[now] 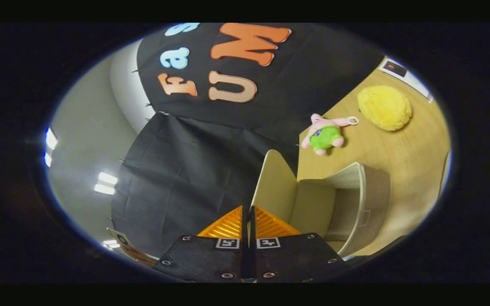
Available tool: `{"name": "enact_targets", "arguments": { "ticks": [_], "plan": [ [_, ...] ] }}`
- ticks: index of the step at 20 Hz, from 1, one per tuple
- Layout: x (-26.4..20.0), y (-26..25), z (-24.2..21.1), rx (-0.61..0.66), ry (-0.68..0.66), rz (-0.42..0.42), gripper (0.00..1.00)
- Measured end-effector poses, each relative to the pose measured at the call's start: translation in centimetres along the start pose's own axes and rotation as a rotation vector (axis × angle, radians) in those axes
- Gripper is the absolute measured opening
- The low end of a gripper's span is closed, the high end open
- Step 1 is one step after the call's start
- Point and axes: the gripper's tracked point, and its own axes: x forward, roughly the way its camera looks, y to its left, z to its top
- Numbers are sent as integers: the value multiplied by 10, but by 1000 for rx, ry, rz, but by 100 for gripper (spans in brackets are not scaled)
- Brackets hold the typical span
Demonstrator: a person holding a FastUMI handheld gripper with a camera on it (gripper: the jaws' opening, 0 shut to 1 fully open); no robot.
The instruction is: Open the storage box then place both shoes into the box .Put the left shoe in first, then the right shoe, with the right side of both shoes facing outward in a uniform manner.
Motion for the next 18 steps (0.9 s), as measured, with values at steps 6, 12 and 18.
{"name": "enact_targets", "arguments": {
  "ticks": [6,12,18],
  "plan": [
    [49,41,-24,-138,48,-10,0],
    [87,48,-61,-379,103,-110,21],
    [75,36,-51,-419,59,-165,97]
  ]
}}
